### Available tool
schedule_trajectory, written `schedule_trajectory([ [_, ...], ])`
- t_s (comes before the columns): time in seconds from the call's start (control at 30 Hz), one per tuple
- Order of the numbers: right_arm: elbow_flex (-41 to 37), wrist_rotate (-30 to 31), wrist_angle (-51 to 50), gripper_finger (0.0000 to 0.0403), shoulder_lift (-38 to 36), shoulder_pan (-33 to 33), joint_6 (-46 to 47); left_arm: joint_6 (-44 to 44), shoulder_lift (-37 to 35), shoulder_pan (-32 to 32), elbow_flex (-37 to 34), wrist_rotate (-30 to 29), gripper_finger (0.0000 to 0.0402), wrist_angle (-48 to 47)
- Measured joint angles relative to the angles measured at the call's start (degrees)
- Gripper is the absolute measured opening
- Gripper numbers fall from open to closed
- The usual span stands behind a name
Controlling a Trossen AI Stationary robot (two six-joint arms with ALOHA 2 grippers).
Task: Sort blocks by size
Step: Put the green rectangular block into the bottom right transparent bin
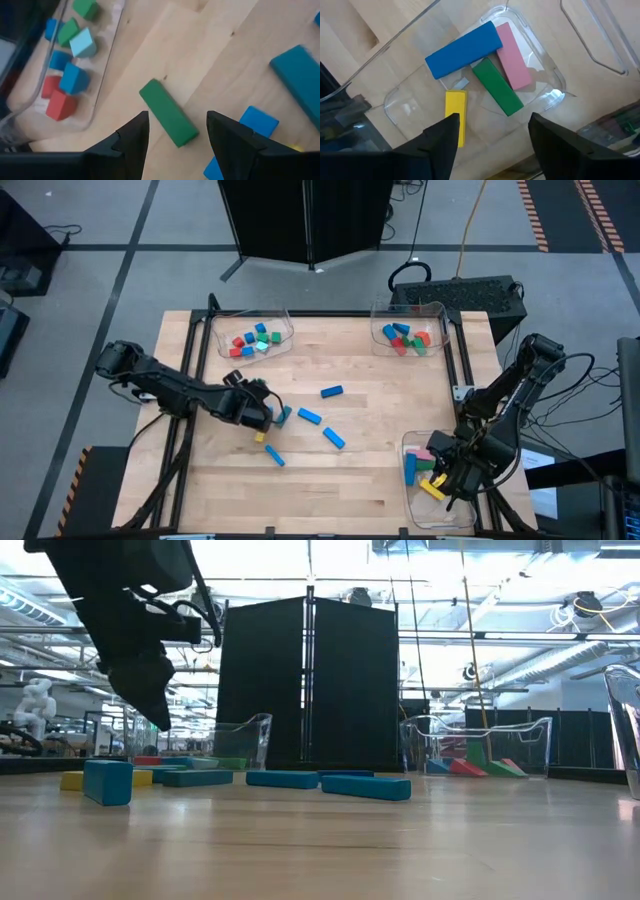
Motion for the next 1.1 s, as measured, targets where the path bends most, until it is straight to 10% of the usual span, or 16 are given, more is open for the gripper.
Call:
schedule_trajectory([
  [0.53,0.0,2.04,-0.15,0.0222,0.0,-0.07,-1.26,-1.08,0.0,11.43,-1.79,8.88,0.0315,5.94],
  [1.1,0.02,3.15,-0.27,0.0222,0.0,-0.15,-1.4,-4.02,0.24,14.8,-10.1,12.36,0.0319,16.1],
])
